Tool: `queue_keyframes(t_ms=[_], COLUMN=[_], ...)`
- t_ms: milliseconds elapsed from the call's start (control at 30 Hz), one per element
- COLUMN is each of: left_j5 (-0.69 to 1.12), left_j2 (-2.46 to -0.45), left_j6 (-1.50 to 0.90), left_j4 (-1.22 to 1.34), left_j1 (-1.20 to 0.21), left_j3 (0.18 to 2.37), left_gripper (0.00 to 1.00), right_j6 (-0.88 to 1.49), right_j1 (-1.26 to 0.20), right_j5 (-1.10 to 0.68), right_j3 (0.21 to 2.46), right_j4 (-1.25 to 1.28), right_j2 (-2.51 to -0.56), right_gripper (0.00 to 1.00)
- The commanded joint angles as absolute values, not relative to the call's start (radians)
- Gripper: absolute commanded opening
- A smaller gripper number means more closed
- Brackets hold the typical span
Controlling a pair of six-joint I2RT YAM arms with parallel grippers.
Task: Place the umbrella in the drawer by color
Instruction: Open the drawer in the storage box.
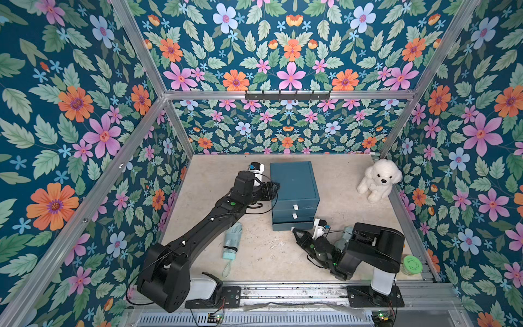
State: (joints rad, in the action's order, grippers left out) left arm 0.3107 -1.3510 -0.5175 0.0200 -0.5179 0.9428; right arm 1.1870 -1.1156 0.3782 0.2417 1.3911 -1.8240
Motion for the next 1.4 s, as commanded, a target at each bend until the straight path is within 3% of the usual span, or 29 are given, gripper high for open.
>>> queue_keyframes(t_ms=[0,233,433,667,1000,1167,1267,1333,1367], left_j5=[0.272,0.282,0.276,0.264,0.273,0.225,0.208,0.202,0.200], left_j2=[-1.362,-1.359,-1.360,-1.365,-1.360,-1.324,-1.284,-1.267,-1.259], left_j6=[-0.492,-0.514,-0.525,-0.551,-0.561,-0.560,-0.558,-0.555,-0.554], left_j4=[-0.199,-0.171,-0.154,-0.138,-0.130,-0.180,-0.201,-0.218,-0.227], left_j1=[-0.517,-0.515,-0.516,-0.515,-0.515,-0.515,-0.515,-0.516,-0.515], left_j3=[0.918,0.898,0.879,0.877,0.881,0.900,0.925,0.949,0.961], left_gripper=[0.58,0.58,0.58,0.57,0.57,0.59,0.61,0.61,0.61], right_j6=[1.164,1.207,1.306,1.389,1.457,1.423,1.414,1.411,1.405], right_j1=[-1.173,-1.335,-1.451,-1.563,-1.650,-1.681,-1.681,-1.662,-1.633], right_j5=[0.405,0.508,0.502,0.486,0.465,0.515,0.529,0.535,0.522], right_j3=[0.219,0.269,0.356,0.433,0.492,0.612,0.629,0.623,0.618], right_j4=[1.231,0.624,0.199,-0.027,-0.151,-0.449,-0.573,-0.621,-0.635], right_j2=[-1.742,-1.441,-1.347,-1.348,-1.354,-1.313,-1.203,-1.102,-1.044], right_gripper=[0.00,0.00,0.00,0.00,0.00,0.50,0.77,0.85,0.99])
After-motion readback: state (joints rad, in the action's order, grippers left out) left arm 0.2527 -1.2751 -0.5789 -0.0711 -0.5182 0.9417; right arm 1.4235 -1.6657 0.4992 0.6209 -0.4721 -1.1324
